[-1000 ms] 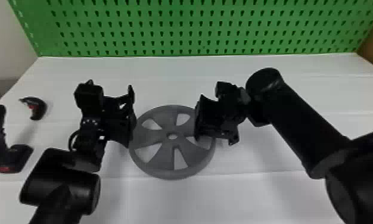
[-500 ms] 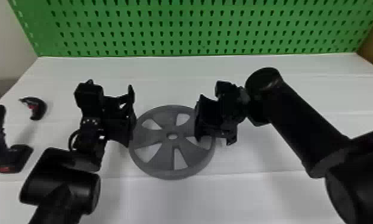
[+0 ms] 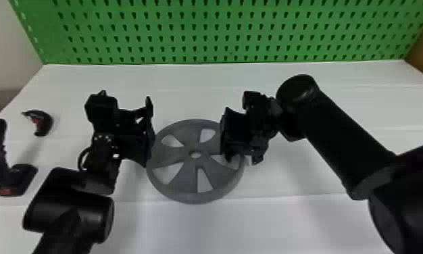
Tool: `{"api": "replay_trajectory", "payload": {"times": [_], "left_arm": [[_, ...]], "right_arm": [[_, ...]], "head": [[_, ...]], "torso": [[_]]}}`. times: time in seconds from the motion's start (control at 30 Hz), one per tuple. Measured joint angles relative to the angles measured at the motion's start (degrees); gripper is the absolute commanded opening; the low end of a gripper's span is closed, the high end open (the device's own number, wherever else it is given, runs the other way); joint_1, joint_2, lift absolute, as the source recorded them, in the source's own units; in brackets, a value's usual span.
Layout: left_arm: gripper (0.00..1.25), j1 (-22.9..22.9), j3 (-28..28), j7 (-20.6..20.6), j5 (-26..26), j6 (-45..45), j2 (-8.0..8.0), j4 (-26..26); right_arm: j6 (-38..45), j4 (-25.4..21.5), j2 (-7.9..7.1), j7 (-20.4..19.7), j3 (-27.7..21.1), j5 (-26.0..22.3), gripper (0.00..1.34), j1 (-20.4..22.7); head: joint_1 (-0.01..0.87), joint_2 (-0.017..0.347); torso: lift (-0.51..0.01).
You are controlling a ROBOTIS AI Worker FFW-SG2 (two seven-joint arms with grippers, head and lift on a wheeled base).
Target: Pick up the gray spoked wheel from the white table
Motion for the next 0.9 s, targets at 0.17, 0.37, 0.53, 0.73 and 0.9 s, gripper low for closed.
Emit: {"api": "replay_trajectory", "payload": {"times": [0.17, 0.37, 0.53, 0.73, 0.9], "left_arm": [[1.12, 0.06, 0.00, 0.00, 0.01, 0.00, 0.00, 0.05], [1.12, 0.05, -0.06, 0.00, 0.01, 0.00, 0.00, 0.08], [1.12, 0.03, -0.16, 0.00, 0.01, 0.00, 0.00, 0.22], [1.12, 0.00, -0.26, 0.00, 0.02, 0.00, 0.00, 0.27], [1.12, 0.00, -0.24, 0.00, 0.09, 0.00, 0.00, 0.28]], "right_arm": [[0.27, 0.00, 0.00, 0.00, -0.09, 0.12, 0.51, -0.03], [1.01, 0.00, 0.00, 0.00, -0.07, 1.00, 0.33, -0.36], [1.64, 0.00, 0.00, 0.00, -0.05, 1.14, 0.33, -0.59], [1.99, 0.00, 0.00, 0.00, 0.00, 1.15, 0.33, -0.79], [1.98, 0.00, 0.00, 0.04, -0.04, 1.15, 0.32, -0.80]], "head": [[0.769, 0.038], [0.769, 0.038], [0.769, 0.038], [0.769, 0.038], [0.769, 0.038]], "torso": [[-0.107], [-0.107], [-0.107], [-0.107], [-0.107]]}}
